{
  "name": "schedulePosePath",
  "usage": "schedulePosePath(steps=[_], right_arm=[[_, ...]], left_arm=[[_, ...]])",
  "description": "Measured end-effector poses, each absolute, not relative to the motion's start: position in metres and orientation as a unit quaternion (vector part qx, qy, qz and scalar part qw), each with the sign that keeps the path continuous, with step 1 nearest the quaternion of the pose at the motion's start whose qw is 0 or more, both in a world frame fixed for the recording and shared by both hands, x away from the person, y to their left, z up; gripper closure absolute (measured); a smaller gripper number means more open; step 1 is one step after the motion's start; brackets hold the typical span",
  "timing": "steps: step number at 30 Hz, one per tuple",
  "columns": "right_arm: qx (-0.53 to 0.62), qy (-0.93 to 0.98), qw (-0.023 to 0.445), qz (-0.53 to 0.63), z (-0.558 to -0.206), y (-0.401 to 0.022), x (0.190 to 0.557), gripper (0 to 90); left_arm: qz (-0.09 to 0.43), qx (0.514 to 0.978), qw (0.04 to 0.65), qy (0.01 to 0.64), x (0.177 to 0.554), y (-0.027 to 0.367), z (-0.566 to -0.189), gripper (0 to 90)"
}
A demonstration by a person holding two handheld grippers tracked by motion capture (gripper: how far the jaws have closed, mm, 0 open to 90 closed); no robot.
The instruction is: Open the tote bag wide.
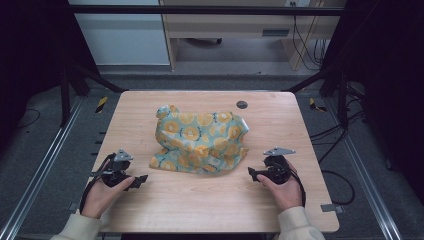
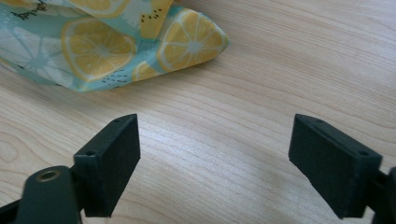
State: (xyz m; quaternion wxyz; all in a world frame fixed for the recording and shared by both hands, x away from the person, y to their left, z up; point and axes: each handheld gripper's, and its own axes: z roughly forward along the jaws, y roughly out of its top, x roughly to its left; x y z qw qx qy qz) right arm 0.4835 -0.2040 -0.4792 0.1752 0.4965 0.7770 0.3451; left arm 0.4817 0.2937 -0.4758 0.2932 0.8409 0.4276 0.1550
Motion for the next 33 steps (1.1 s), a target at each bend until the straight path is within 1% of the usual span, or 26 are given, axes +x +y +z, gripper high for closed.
schedulePosePath(steps=[7,12,33], right_arm=[[0.491,0.779,0.173,0.349,-0.4765,-0.2029,0.4821,20.4],[0.485,0.789,0.174,0.334,-0.4774,-0.2002,0.4802,20.5],[0.488,0.788,0.173,0.334,-0.4770,-0.2017,0.4804,20.1]], left_arm=[[0.152,0.843,0.291,0.427,0.4822,0.2943,-0.4788,8.2],[0.152,0.845,0.284,0.426,0.4821,0.2939,-0.4795,8.4],[0.151,0.844,0.286,0.427,0.4823,0.2941,-0.4794,8.6]])
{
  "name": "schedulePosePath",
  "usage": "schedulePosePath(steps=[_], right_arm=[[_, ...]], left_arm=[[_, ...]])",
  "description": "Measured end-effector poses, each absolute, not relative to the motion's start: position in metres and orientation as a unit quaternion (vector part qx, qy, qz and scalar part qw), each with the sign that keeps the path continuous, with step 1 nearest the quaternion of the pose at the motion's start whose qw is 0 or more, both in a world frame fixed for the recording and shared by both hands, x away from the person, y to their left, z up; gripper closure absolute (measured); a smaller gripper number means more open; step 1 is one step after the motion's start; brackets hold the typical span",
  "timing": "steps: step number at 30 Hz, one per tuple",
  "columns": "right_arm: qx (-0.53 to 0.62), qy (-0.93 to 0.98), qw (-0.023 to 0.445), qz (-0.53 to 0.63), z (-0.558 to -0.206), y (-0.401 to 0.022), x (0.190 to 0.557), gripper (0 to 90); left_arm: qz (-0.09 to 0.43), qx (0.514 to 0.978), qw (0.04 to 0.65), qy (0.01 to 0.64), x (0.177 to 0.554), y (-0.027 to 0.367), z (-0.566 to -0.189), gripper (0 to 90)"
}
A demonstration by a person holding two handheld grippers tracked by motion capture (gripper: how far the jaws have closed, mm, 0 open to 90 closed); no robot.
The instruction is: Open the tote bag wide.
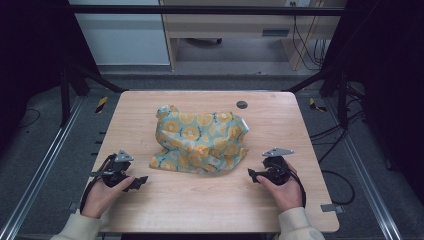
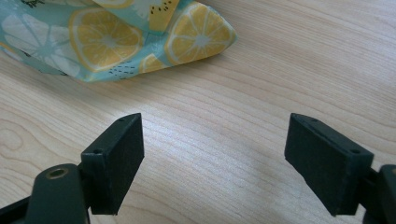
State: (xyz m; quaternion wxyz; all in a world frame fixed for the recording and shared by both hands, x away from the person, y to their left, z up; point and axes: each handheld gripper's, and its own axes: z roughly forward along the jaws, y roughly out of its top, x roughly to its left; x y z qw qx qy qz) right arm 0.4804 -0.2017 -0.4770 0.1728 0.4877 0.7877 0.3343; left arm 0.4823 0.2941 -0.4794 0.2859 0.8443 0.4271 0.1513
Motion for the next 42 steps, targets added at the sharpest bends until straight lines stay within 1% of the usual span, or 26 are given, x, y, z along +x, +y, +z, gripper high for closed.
schedulePosePath(steps=[8,18,42], right_arm=[[0.487,0.787,0.175,0.335,-0.4772,-0.2022,0.4806,19.2],[0.479,0.790,0.183,0.336,-0.4766,-0.2050,0.4798,14.0],[0.483,0.788,0.184,0.335,-0.4765,-0.2057,0.4795,13.6]], left_arm=[[0.153,0.843,0.286,0.429,0.4827,0.2954,-0.4793,8.4],[0.158,0.840,0.288,0.432,0.4839,0.2989,-0.4792,7.6],[0.156,0.839,0.293,0.430,0.4838,0.2985,-0.4778,7.6]])
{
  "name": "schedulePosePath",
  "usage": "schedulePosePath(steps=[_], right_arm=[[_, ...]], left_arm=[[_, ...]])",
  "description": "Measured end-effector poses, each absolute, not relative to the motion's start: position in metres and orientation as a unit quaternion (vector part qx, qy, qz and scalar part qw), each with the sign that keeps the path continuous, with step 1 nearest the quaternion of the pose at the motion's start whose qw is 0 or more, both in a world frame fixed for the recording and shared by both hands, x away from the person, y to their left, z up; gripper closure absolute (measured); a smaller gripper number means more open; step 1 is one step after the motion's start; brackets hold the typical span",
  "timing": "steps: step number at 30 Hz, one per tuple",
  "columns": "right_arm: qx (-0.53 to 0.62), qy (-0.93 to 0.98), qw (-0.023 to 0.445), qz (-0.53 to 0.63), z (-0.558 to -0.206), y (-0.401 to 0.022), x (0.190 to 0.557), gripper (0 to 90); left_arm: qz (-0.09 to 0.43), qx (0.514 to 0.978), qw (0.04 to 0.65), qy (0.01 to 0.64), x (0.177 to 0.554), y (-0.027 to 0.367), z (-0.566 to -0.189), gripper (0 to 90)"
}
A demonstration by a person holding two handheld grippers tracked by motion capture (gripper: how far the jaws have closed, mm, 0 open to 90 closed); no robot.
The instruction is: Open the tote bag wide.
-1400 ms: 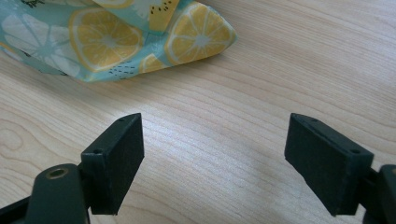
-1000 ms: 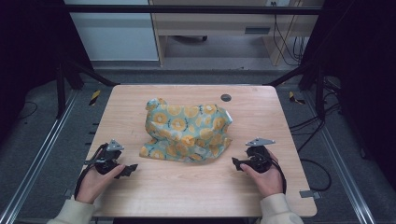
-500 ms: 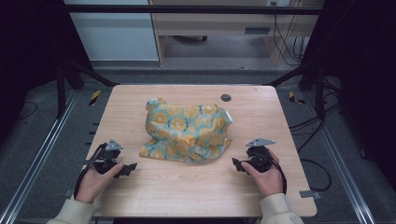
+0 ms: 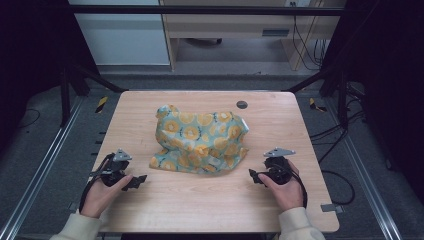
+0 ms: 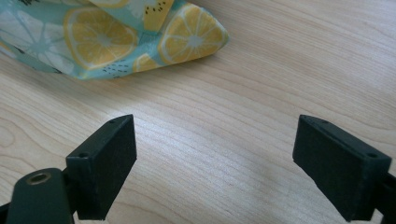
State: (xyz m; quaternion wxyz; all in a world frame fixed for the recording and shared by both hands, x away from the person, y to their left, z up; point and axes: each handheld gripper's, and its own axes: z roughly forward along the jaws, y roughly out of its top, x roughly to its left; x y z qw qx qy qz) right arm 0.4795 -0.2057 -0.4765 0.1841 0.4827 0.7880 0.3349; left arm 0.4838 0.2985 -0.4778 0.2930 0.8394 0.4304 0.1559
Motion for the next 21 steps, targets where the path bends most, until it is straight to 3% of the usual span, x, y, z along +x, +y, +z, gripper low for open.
schedulePosePath(steps=[9,21], right_arm=[[0.475,0.787,0.180,0.351,-0.452,-0.205,0.498,14.0],[0.393,0.832,0.190,0.344,-0.373,-0.169,0.544,20.2]], left_arm=[[0.153,0.849,0.291,0.414,0.492,0.294,-0.458,7.6],[0.158,0.866,0.279,0.384,0.517,0.281,-0.411,7.7]])
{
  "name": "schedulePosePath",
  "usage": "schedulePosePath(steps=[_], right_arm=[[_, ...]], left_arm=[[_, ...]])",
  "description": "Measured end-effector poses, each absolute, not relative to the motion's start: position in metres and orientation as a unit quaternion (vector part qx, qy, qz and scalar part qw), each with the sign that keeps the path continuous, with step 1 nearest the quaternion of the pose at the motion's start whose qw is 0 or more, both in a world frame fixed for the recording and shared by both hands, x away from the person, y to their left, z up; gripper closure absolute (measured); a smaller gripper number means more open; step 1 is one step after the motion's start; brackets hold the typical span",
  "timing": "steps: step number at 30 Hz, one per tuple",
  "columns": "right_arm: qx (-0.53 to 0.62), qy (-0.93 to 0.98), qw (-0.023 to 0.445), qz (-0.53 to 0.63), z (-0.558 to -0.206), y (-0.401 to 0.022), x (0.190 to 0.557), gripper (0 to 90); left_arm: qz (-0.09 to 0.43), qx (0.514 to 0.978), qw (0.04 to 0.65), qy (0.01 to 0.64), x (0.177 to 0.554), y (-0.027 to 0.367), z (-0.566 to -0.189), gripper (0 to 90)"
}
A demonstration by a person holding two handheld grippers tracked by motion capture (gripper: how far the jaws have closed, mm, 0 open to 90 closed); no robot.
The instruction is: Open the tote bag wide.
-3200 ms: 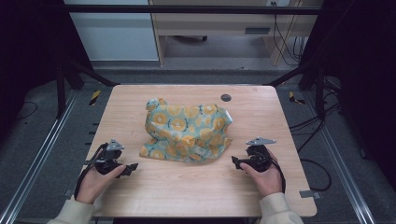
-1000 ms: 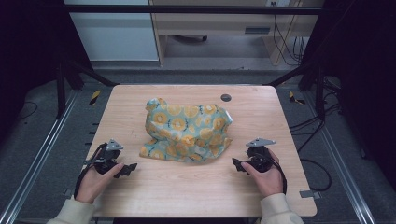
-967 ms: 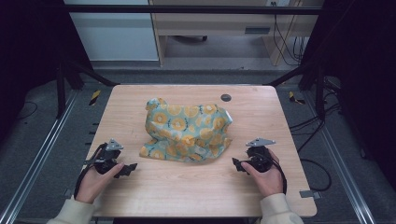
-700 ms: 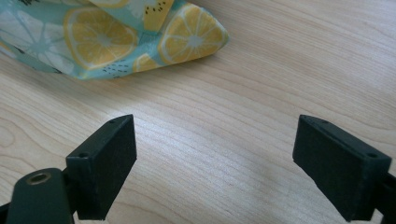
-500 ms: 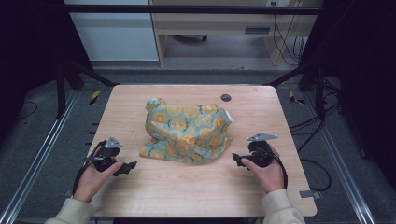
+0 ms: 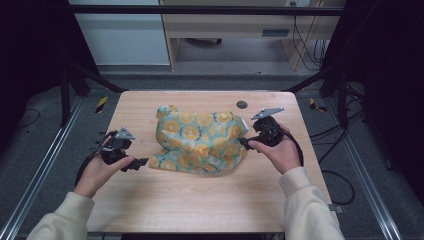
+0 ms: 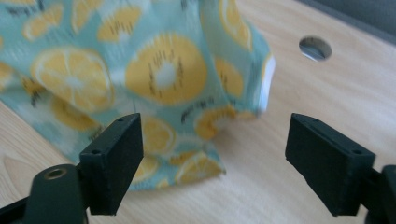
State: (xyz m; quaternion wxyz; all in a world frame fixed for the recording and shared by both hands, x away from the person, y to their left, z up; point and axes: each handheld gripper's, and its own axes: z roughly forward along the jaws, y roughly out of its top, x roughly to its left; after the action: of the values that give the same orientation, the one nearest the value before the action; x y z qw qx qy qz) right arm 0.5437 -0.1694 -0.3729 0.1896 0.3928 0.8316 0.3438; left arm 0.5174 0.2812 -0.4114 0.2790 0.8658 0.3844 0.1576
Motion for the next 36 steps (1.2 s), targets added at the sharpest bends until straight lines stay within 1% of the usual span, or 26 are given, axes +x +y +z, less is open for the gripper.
schedulePosePath(steps=[4,11,21,25,27,30,31,32,33,36], right_arm=[[0.383,0.834,0.183,0.351,-0.356,-0.158,0.554,20.3],[0.372,0.839,0.180,0.355,-0.339,-0.142,0.569,18.8],[0.366,0.845,0.172,0.349,-0.340,-0.127,0.582,16.1],[0.374,0.848,0.165,0.337,-0.345,-0.124,0.591,16.8],[0.373,0.852,0.160,0.330,-0.348,-0.123,0.596,20.4],[0.367,0.862,0.150,0.317,-0.351,-0.118,0.601,30.4],[0.367,0.862,0.150,0.317,-0.351,-0.118,0.601,30.4],[0.363,0.866,0.144,0.311,-0.351,-0.117,0.602,34.3],[0.357,0.874,0.134,0.303,-0.353,-0.114,0.604,43.9],[0.341,0.888,0.124,0.283,-0.354,-0.109,0.605,63.1]], left_arm=[[0.172,0.871,0.277,0.367,0.523,0.271,-0.394,7.4],[0.178,0.877,0.276,0.350,0.525,0.256,-0.381,7.3],[0.176,0.884,0.271,0.339,0.526,0.248,-0.378,7.3],[0.175,0.884,0.268,0.339,0.527,0.247,-0.379,7.3],[0.174,0.885,0.267,0.339,0.527,0.247,-0.379,7.3],[0.173,0.889,0.260,0.334,0.527,0.245,-0.377,7.3],[0.173,0.889,0.260,0.334,0.527,0.245,-0.377,7.3],[0.172,0.890,0.259,0.333,0.527,0.244,-0.376,7.3],[0.173,0.890,0.260,0.332,0.528,0.243,-0.376,7.3],[0.172,0.891,0.260,0.330,0.528,0.242,-0.374,7.3]])
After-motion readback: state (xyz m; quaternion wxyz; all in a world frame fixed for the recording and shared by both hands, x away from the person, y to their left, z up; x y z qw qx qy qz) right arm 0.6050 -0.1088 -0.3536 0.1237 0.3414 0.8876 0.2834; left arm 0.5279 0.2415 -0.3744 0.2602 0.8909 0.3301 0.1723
